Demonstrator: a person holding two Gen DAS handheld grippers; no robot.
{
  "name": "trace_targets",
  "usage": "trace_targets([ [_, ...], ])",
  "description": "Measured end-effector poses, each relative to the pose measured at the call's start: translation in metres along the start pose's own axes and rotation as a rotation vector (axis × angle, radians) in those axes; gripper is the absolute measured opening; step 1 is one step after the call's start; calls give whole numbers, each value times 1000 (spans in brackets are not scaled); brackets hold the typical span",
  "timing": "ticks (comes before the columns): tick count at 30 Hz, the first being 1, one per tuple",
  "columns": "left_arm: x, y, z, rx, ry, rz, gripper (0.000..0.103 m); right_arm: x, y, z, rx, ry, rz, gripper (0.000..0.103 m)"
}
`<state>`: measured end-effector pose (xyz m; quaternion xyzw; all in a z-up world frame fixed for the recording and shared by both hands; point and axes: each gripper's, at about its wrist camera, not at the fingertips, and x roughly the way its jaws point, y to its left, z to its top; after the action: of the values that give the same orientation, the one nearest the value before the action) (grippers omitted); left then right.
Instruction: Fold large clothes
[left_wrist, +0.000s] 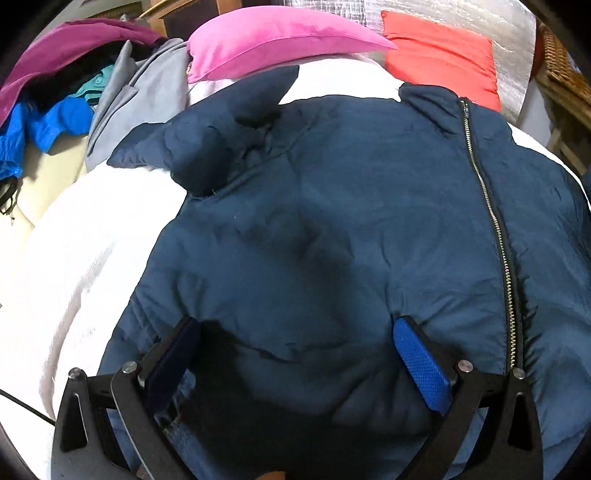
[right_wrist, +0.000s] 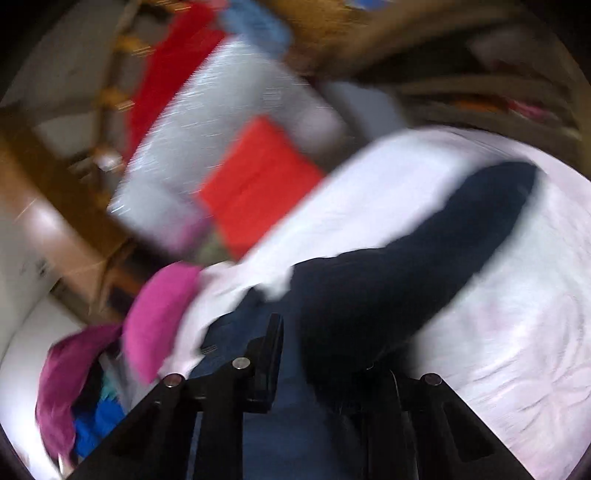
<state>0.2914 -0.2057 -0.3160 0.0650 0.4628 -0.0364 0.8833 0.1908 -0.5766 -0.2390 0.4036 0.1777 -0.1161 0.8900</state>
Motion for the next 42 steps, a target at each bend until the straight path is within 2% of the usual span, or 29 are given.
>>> trace_targets([
  [2,0,3,-1,-4,4,-3,103,2,23,-16,-48,49,32,23],
  [3,1,4,0,-6,9,-6,103,9,33,-29,-63,101,38,26],
  [5,3,6,3,0,22,-12,103,27,45,-51,-86,199,4,27],
  [7,2,7,5,14,51,-22,103,46,45,-67,-90,305,-37,41],
  [9,3,8,11,51,90,-34,103,48,29,-71,-30,358,-26,66],
  [10,3,7,16,71,107,-42,103,43,24,-68,14,349,-6,70],
  [11,-1,9,20,80,91,-51,103,37,20,-66,39,334,4,77],
  [12,-5,10,23,75,58,-51,103,27,11,-60,87,300,0,79],
  [14,-26,13,27,54,-61,-32,103,18,-3,-46,164,266,-3,79],
  [16,-41,14,31,52,-125,-50,103,6,-24,-38,274,235,-28,80],
  [19,-53,14,34,45,-171,-80,103,-3,-73,-29,446,172,-78,81],
  [21,-55,10,31,52,-182,-84,103,0,-104,-22,568,122,-78,81],
  [24,-49,2,31,78,-155,-81,103,6,-126,-9,606,84,-65,81],
  [25,-49,1,30,84,-146,-83,103,9,-130,-6,598,62,-92,80],
  [26,-46,0,30,89,-140,-87,103,5,-139,-4,602,50,-109,72],
  [27,-46,0,29,92,-138,-85,103,6,-143,-4,611,43,-108,48],
  [28,-44,1,27,98,-136,-82,103,7,-148,-5,620,48,-102,32],
  [30,-45,0,28,105,-135,-82,103,12,-139,-4,593,39,-121,27],
  [33,-48,0,30,105,-143,-81,103,11,-104,8,458,-11,-133,23],
  [37,-56,4,31,92,-163,-82,103,-4,-34,14,210,-68,-55,23],
  [40,-60,11,33,75,-172,-70,103,0,21,5,45,-54,9,23],
  [42,-61,18,33,63,-174,-55,103,9,65,-10,-93,-12,65,23],
])
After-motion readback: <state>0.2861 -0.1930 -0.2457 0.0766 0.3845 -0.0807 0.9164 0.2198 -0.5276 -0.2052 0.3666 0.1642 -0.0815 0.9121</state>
